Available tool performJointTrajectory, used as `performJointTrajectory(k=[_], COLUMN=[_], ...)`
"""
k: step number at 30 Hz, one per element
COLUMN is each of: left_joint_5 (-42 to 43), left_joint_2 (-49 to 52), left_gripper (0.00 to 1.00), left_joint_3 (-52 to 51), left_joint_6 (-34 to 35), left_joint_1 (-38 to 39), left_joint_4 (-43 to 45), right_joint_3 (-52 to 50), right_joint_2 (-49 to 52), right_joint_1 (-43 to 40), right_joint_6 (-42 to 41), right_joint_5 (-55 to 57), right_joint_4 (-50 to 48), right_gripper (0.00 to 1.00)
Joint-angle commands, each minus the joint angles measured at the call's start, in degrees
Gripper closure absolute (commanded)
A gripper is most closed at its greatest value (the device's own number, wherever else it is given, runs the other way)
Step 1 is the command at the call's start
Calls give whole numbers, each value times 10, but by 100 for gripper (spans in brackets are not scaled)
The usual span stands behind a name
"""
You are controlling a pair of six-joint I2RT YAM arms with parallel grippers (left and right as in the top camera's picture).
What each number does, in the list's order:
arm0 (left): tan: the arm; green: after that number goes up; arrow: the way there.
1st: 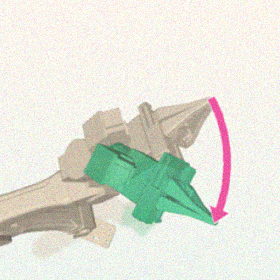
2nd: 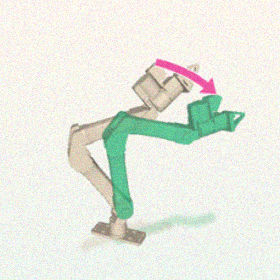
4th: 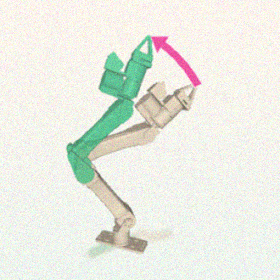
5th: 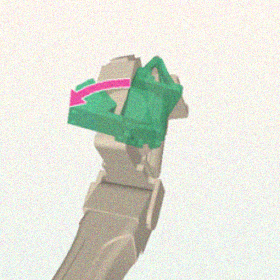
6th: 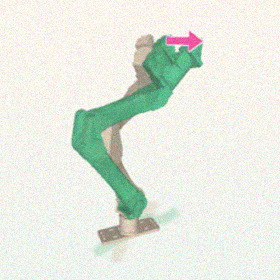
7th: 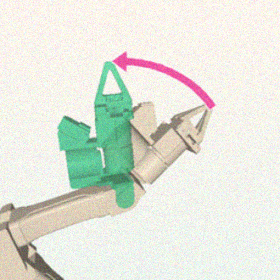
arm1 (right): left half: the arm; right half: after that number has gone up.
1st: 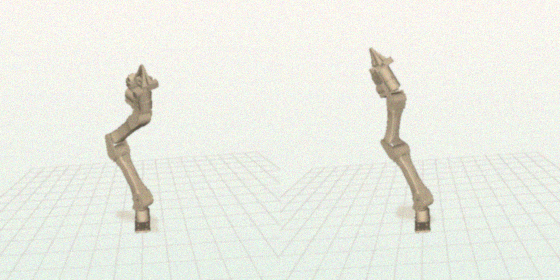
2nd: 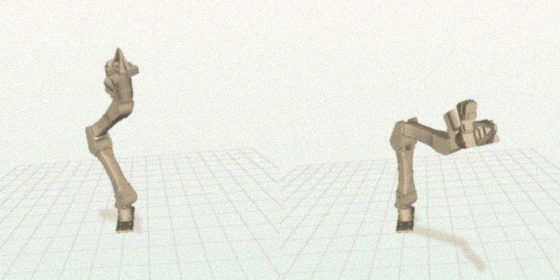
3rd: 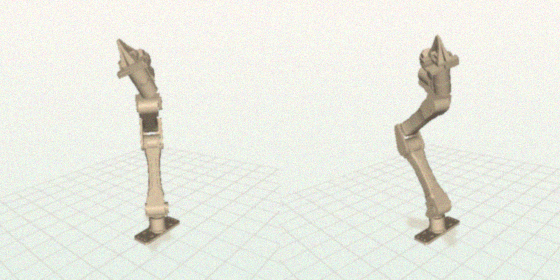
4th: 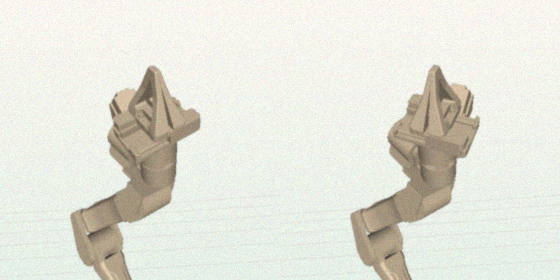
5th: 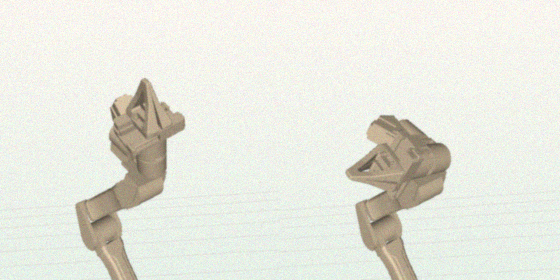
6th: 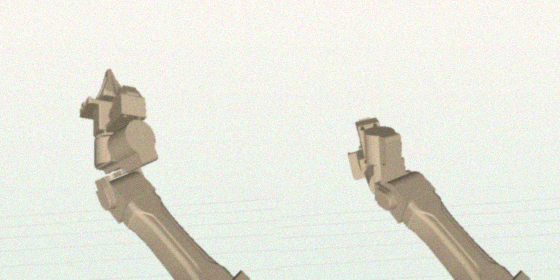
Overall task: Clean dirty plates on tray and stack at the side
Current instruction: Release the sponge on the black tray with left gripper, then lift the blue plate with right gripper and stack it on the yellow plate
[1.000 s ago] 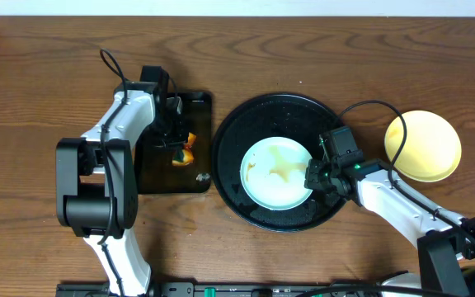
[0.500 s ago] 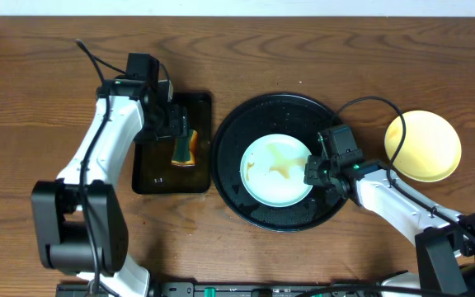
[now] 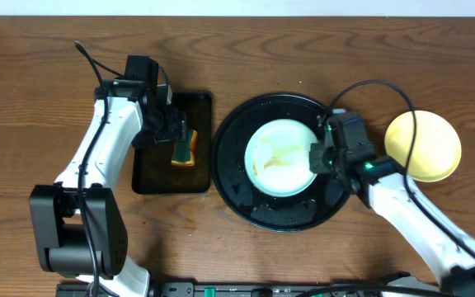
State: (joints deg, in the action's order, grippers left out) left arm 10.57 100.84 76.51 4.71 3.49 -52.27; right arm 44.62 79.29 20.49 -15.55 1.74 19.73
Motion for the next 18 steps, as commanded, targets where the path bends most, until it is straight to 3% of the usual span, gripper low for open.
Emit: performJointTrajectory(k=[1, 11, 18], left_joint_5=[-3, -3, -3], left_joint_2=[-1, -1, -1], left_gripper=[22, 22, 21], left_joint_3=[0, 0, 0], left_joint_6=[3, 3, 3], left_joint_1=[1, 1, 1], left_joint_4=[-2, -2, -2], right_joint_3=[12, 12, 12], right_joint_2=[-37, -108, -125], right_joint_1=[2, 14, 94], right_joint_6=[51, 221, 327], right_joint_5=[84, 214, 318], right_joint_4=[9, -26, -61], right_gripper=[99, 99, 99])
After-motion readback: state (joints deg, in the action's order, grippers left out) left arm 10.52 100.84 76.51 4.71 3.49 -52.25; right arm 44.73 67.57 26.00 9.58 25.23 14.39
